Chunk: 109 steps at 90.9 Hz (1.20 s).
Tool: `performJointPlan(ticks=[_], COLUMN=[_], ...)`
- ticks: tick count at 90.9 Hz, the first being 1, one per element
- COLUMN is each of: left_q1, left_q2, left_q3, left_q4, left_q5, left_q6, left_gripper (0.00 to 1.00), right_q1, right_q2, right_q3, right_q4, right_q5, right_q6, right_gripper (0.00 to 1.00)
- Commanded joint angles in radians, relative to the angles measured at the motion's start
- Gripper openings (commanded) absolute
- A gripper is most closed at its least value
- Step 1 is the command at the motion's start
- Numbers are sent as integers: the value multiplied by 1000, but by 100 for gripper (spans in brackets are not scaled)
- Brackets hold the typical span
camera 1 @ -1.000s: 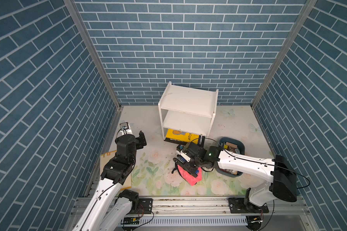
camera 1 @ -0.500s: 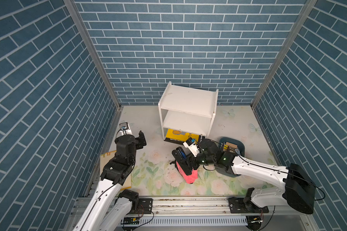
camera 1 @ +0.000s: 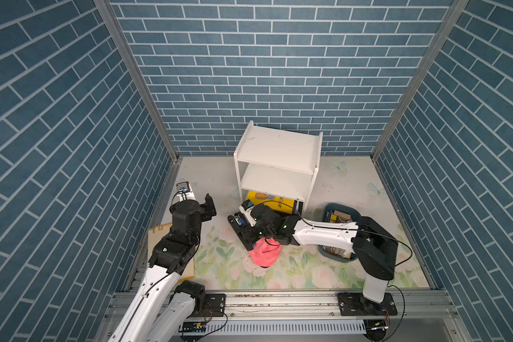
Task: Wipe the bookshelf clean with a cloth
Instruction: Place the distractor at the center of the board, then pick up the cleaning item at the center of the board.
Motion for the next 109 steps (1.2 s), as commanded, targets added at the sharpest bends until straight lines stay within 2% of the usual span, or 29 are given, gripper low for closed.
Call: performJointPlan(ticks=[1, 25, 42, 56, 63, 79, 86, 96, 101, 109], left_q1=[7, 7, 7, 7, 7, 7, 6, 6, 6, 6], left_q2=[-17, -13, -17, -8, 5, 43, 56, 59, 54, 38], left_q3=[-13, -13, -15, -17, -17, -23, -21, -23, -23, -26], left_q4=[23, 19, 17, 21, 23, 37, 52, 78, 78, 74], left_q5=[-29, -32, -34, -32, -26, 59, 116, 172, 159, 128], left_q6=[5, 4, 2, 2, 3, 16, 25, 31, 32, 30], left_gripper=[90, 90, 90, 90, 90, 89, 87, 86, 86, 86], right_q1=[44, 89, 90, 91, 93, 81, 72, 72, 72, 74], right_q2=[86, 260, 252, 16, -162, -578, -708, -809, -817, -773], right_q3=[109, 220, 229, 71, -87, -492, -619, -730, -772, -807], right_q4=[-30, -35, -45, 44, 123, 122, 111, 221, 343, 514], right_q5=[101, 60, 76, 63, 68, 269, 297, 221, 139, -7], right_q6=[-39, -34, -56, -117, -137, -56, 7, 5, -79, -314], right_gripper=[58, 66, 78, 80, 82, 88, 88, 88, 89, 90])
